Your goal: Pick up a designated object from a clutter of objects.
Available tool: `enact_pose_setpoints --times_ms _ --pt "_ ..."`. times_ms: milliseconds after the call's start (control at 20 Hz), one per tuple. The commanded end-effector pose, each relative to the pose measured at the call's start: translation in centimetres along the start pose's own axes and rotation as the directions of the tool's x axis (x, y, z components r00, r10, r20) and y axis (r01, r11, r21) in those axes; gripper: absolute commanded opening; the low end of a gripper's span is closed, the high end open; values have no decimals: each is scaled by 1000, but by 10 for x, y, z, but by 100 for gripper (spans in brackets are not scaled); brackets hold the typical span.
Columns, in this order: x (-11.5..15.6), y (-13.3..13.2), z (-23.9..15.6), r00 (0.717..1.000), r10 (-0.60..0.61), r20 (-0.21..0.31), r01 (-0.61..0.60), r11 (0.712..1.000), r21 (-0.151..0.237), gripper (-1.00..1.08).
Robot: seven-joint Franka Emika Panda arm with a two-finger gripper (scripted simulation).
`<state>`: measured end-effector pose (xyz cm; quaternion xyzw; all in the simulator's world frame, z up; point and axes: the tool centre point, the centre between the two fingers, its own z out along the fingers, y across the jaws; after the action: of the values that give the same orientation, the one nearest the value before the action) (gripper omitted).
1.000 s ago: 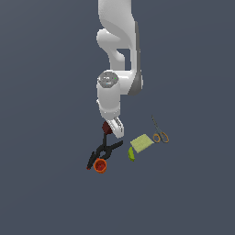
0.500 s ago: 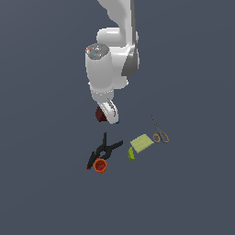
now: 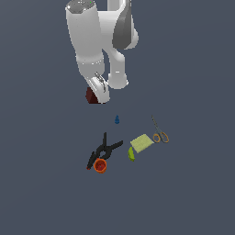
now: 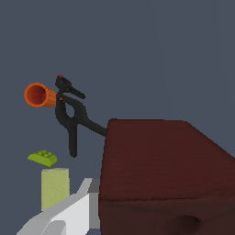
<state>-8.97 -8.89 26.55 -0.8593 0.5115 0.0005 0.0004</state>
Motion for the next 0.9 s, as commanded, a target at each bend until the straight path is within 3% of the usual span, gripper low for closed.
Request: enact_pose_setpoints --times_ms 0,450,850 --pt "4 8 -23 1000 0 -1 0 1000 0 -100" --pt "16 28 -84 1000 0 -1 0 1000 0 -100" --pt "21 34 -107 1000 -1 -1 1 1000 0 -100"
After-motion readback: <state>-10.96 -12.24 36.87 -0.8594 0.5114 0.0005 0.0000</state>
